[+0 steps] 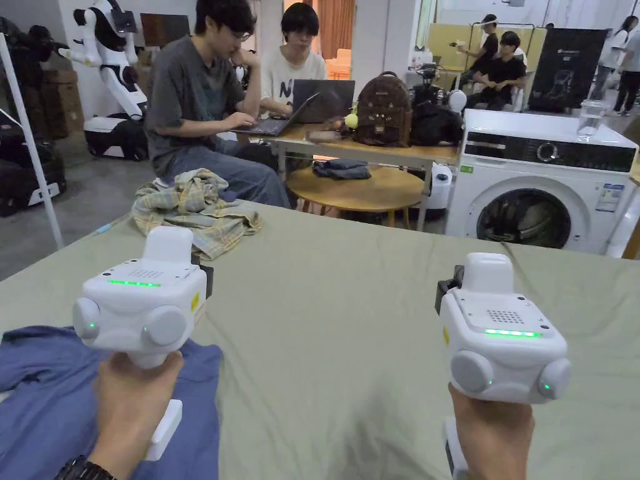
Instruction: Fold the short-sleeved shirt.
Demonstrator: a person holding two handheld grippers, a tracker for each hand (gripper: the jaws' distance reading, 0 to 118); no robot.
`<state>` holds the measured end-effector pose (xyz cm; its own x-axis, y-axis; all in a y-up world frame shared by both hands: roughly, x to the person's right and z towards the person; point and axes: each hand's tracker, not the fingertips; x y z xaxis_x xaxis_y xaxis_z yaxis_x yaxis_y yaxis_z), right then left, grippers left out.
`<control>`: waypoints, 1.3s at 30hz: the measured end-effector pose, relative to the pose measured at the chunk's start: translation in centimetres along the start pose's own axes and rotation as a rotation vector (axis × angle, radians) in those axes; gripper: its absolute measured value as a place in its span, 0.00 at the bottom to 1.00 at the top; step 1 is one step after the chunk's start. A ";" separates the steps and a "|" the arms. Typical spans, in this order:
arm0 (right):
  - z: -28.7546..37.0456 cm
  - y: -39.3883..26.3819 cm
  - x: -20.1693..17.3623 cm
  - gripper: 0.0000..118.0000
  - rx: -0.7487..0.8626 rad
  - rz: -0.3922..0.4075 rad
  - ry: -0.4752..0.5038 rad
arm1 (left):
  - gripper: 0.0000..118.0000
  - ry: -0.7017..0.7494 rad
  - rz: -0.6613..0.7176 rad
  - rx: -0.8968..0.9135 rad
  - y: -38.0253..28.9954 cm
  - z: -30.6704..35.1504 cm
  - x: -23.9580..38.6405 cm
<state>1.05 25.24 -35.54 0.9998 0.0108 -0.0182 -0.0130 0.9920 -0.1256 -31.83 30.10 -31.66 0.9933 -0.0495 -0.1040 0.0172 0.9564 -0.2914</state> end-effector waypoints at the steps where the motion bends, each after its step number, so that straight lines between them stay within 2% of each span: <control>1: -0.2 -0.2 -0.8 0.00 -0.007 0.002 0.012 | 0.00 0.014 0.002 -0.017 -0.1 0.2 -1.2; 5: -0.5 -1.0 -4.0 0.00 -0.036 0.011 0.078 | 0.00 0.065 0.001 -0.152 -0.8 0.1 -5.9; 7: -0.6 -1.5 -5.2 0.00 -0.048 0.024 0.105 | 0.00 0.062 0.025 -0.285 -1.4 -0.5 -8.1; 9: -0.8 -1.8 -6.0 0.00 -0.059 0.035 0.130 | 0.00 0.054 0.043 -0.324 -2.2 -0.8 -9.7; 10: -0.9 -2.0 -6.4 0.00 -0.064 0.039 0.136 | 0.04 0.056 0.060 -0.357 -2.7 -1.1 -10.4; 12: -0.9 -2.3 -6.9 0.00 -0.073 0.047 0.151 | 0.23 0.015 0.095 -0.438 -3.3 -1.9 -11.7; 13: -0.9 -2.4 -7.1 0.00 -0.077 0.050 0.156 | 0.42 -0.009 0.116 -0.468 -3.8 -2.2 -12.1; 14: -0.9 -2.5 -7.2 0.00 -0.081 0.056 0.160 | 0.53 -0.020 0.127 -0.507 -4.2 -2.7 -12.3; 15: -0.9 -2.6 -7.3 0.00 -0.085 0.061 0.165 | 0.56 -0.027 0.133 -0.544 -4.6 -3.2 -12.4; 21: -1.0 -3.3 -6.8 0.00 -0.102 0.106 0.164 | 0.56 -0.064 0.138 -0.728 -8.1 -6.3 -11.6; 26: -1.0 -4.1 -5.8 0.00 -0.124 0.129 0.152 | 0.56 -0.023 0.113 -0.922 -12.7 -10.0 -10.3; 29: -1.0 -4.4 -5.3 0.00 -0.136 0.127 0.146 | 0.60 -0.014 0.032 -0.853 -13.4 -9.2 -9.0; 32: -0.9 -4.6 -4.9 0.00 -0.138 0.130 0.138 | 0.59 0.002 0.026 -0.844 -13.6 -9.0 -8.4; 33: -0.9 -4.6 -4.8 0.00 -0.139 0.129 0.137 | 0.56 0.002 0.025 -0.841 -13.5 -8.7 -8.5; 35: -0.9 -4.6 -4.7 0.00 -0.141 0.128 0.135 | 0.41 -0.014 0.029 -0.836 -13.2 -8.5 -8.4; 36: -0.7 -4.6 -4.7 0.00 -0.141 0.129 0.136 | 0.28 -0.027 0.027 -0.833 -13.1 -8.4 -8.3; 37: -0.7 -4.7 -4.7 0.00 -0.142 0.131 0.134 | 0.01 -0.032 0.013 -0.826 -12.9 -8.2 -8.2; 39: -0.6 -4.8 -4.5 0.00 -0.144 0.131 0.131 | 0.00 -0.011 -0.055 -0.801 -13.2 -7.8 -8.0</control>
<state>-3.43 20.35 -35.48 0.9788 0.1126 -0.1709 -0.1541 0.9549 -0.2537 -40.92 15.63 -34.42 0.9946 -0.0837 -0.0613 -0.0165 0.4553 -0.8902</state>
